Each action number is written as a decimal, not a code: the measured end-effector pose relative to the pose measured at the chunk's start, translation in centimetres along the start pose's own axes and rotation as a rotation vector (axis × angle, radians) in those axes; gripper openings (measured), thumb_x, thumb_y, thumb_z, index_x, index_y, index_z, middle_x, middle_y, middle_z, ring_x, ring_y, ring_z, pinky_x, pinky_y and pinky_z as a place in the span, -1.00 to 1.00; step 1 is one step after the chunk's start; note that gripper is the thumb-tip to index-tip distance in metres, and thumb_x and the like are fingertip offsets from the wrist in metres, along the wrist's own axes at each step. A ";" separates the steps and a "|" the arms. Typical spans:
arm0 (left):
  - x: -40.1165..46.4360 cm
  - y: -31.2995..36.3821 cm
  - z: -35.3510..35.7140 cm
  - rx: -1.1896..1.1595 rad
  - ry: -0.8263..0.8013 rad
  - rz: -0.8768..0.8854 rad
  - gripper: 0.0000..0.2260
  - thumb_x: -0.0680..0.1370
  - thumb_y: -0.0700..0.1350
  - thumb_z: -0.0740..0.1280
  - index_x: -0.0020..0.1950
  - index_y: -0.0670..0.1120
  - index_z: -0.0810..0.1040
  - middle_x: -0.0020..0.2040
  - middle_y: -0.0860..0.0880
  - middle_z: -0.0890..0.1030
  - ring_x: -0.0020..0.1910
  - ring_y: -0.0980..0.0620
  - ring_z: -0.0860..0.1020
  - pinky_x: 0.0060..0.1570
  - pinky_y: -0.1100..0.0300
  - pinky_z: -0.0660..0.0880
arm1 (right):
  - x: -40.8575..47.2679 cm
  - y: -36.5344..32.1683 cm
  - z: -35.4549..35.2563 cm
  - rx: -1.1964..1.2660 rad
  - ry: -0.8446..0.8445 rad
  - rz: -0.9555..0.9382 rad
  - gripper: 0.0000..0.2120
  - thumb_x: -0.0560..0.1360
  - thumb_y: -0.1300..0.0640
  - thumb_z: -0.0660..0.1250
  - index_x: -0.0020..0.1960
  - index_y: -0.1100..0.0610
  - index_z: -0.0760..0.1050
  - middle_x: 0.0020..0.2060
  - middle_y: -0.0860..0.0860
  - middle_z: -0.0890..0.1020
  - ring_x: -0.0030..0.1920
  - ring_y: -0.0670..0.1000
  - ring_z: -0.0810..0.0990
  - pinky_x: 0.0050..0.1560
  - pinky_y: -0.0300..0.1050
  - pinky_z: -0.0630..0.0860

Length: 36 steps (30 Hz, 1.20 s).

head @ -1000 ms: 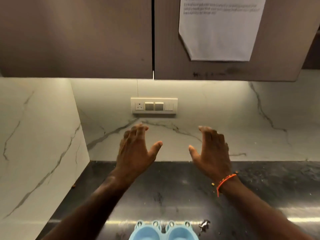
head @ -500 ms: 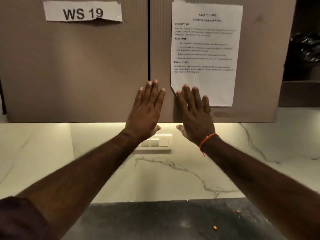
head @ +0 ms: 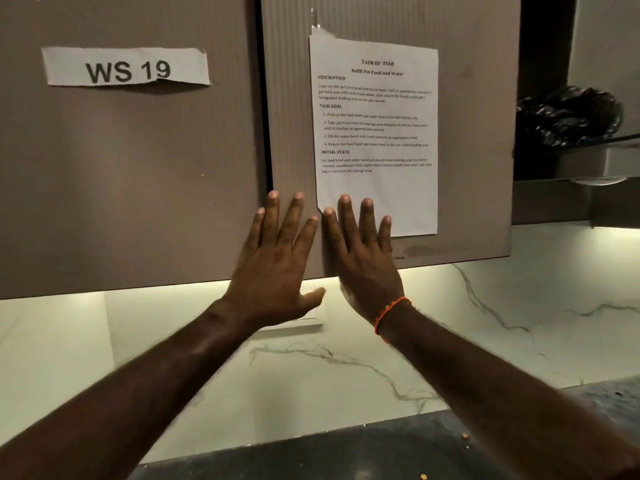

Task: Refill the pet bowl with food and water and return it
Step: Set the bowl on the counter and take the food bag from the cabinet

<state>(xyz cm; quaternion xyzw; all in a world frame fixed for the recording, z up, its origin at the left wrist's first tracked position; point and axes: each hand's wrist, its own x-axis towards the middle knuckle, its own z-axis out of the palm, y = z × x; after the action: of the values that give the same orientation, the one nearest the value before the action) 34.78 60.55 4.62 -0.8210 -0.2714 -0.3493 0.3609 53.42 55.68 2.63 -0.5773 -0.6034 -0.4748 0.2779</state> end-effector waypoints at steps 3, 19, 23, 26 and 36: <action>0.0 0.4 -2.8 -0.242 0.120 0.025 -0.10 0.52 0.43 0.23 0.66 -0.11 0.12 0.70 -0.13 -0.14 0.68 -0.12 -0.20 0.60 -0.24 0.00 | -0.9 0.0 -2.0 0.012 0.045 0.029 -0.06 0.48 0.36 0.36 0.67 0.18 -0.15 0.64 0.24 -0.12 0.61 0.39 -0.16 0.49 0.47 0.08; 3.9 10.9 -14.2 -1.396 0.403 0.082 -0.13 0.49 -0.27 0.33 0.64 -0.02 -0.15 0.51 0.42 -0.07 0.45 0.62 -0.03 0.36 0.65 -0.01 | -6.9 3.6 -20.8 0.838 0.138 0.251 -0.16 0.32 0.23 0.26 0.60 0.05 0.19 0.60 -0.10 0.26 0.59 -0.01 0.23 0.52 0.28 0.28; 4.7 14.8 -16.4 -1.485 0.304 0.319 0.05 0.46 -0.20 0.40 0.65 0.00 -0.35 0.68 0.20 -0.18 0.65 0.24 -0.11 0.61 0.22 0.02 | -4.6 4.2 -26.8 0.934 0.289 0.397 -0.29 0.45 -0.13 0.29 0.58 -0.08 0.24 0.51 -0.18 0.40 0.48 -0.12 0.41 0.42 0.09 0.45; 5.8 18.0 -16.9 -1.450 0.299 0.493 0.07 0.52 -0.05 0.46 0.64 -0.06 -0.39 0.67 0.09 -0.33 0.66 0.10 -0.24 0.65 0.05 -0.07 | -4.2 5.1 -31.0 0.731 0.253 0.391 -0.24 0.52 -0.11 0.36 0.63 -0.07 0.12 0.56 -0.18 0.31 0.47 -0.28 0.35 0.35 -0.27 0.46; 10.9 29.0 -17.4 -1.245 0.363 0.604 -0.03 0.51 0.42 0.28 0.69 0.09 -0.22 0.66 0.12 -0.35 0.64 0.09 -0.33 0.62 -0.15 0.06 | -9.5 11.3 -38.1 0.081 0.248 0.594 -0.28 0.65 0.30 0.24 0.66 -0.02 -0.05 0.62 -0.09 0.14 0.53 -0.30 0.08 0.49 -0.39 0.16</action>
<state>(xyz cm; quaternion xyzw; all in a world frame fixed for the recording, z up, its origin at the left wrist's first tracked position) 55.06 31.92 9.97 -0.8428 0.2818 -0.4553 -0.0541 57.85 16.18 12.09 -0.6543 -0.3887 -0.4152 0.4984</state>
